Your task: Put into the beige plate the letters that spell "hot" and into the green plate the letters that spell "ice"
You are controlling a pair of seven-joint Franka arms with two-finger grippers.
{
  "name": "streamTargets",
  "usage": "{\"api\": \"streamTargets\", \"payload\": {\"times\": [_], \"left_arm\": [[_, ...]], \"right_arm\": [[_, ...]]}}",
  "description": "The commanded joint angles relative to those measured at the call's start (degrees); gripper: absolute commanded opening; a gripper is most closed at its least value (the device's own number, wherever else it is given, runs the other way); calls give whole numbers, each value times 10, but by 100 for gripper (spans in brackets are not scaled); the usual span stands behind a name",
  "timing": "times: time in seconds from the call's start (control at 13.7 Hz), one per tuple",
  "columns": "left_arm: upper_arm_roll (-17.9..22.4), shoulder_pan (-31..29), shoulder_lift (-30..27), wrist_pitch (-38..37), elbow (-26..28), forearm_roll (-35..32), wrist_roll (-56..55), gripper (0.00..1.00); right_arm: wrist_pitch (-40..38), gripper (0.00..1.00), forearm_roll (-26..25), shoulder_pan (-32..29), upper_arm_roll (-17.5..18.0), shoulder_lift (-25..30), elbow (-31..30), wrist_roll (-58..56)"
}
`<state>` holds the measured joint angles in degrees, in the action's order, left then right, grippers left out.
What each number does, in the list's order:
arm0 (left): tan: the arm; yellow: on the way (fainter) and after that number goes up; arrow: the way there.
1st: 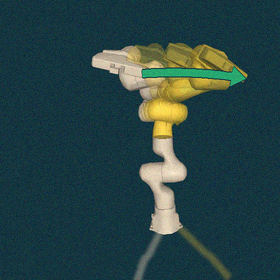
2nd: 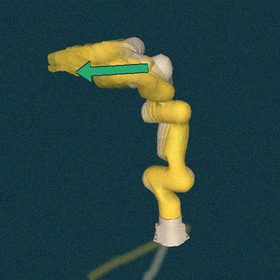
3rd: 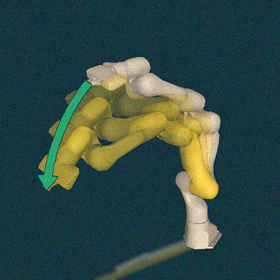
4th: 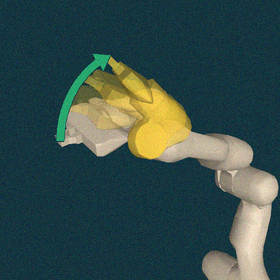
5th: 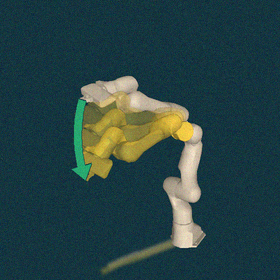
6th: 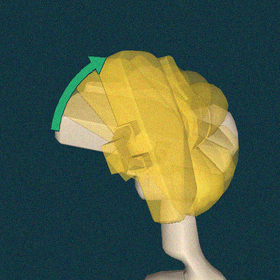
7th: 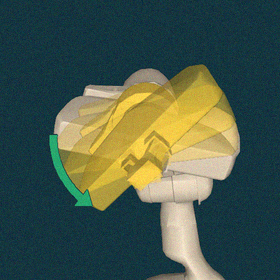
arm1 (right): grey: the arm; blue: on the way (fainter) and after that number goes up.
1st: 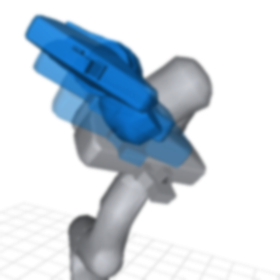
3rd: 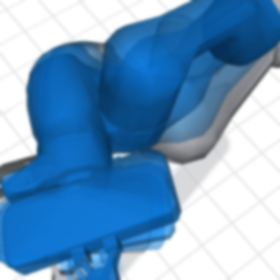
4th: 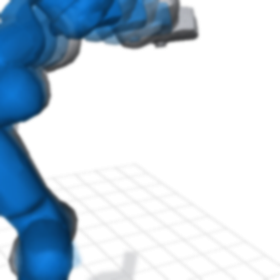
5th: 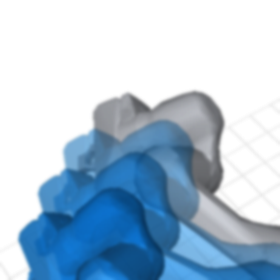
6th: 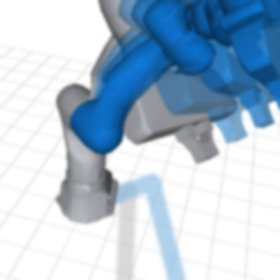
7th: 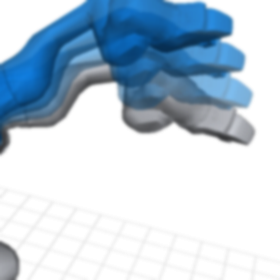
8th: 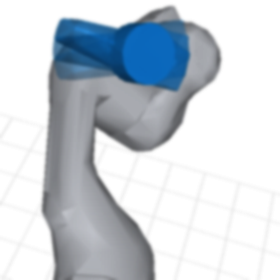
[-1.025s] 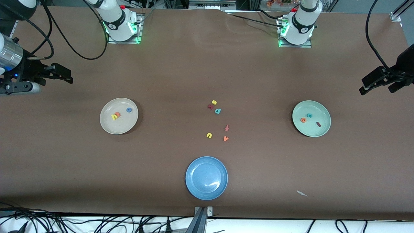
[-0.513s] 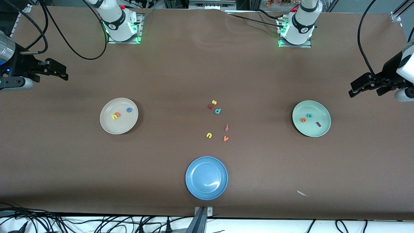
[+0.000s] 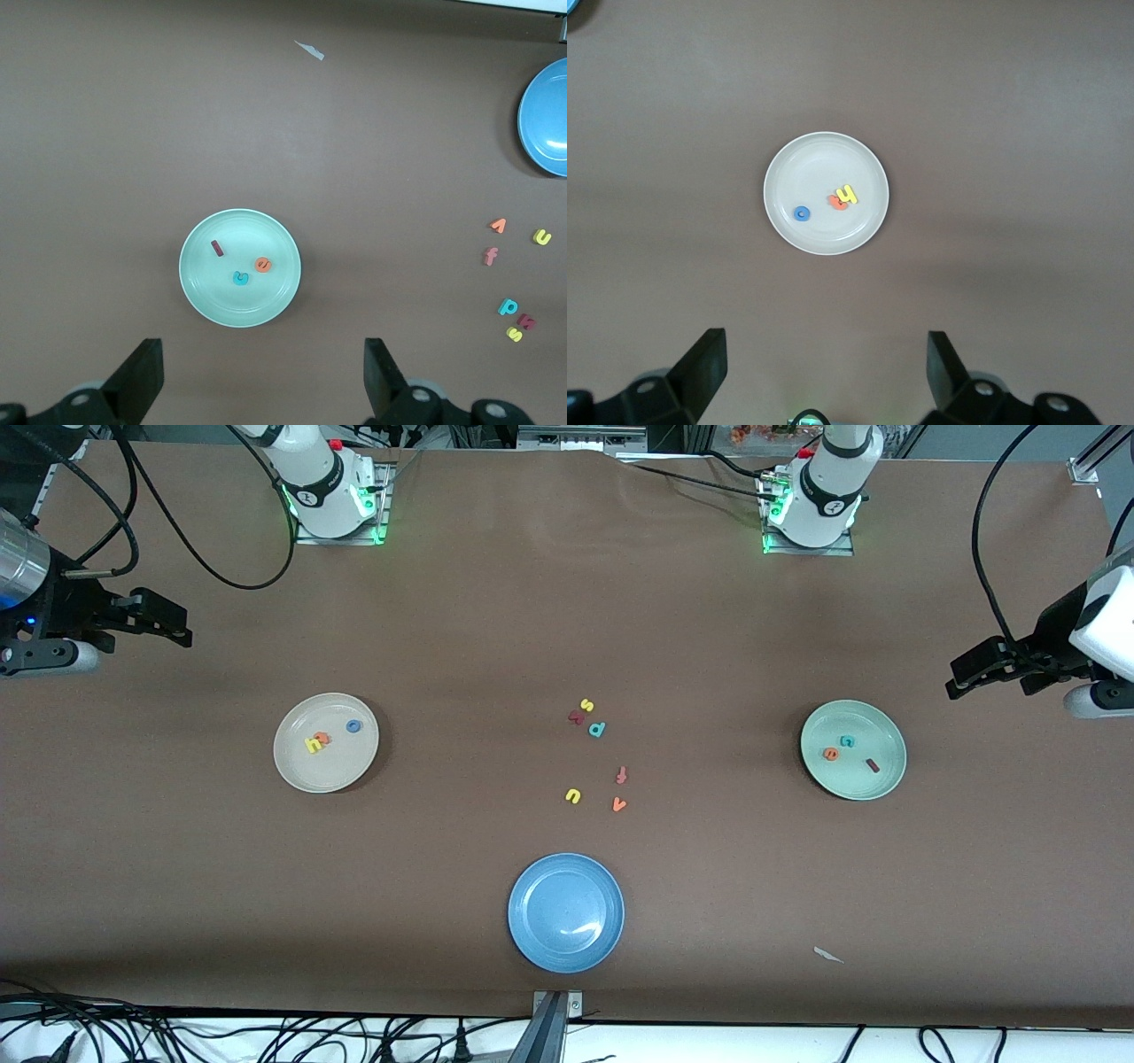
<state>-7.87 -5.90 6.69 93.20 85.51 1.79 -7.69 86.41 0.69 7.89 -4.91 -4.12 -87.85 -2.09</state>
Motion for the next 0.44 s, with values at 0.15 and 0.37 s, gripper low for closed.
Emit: {"api": "streamTargets", "payload": {"times": [0.15,0.37], "left_arm": [[2,2,8,-2,-5,10,14,100],[1,2,9,-5,-2,11,13,100]], "right_arm": [[-9,100,-2,2,2,-6,15,0],[-8,100,-3,2,2,-6,15,-1]]}}
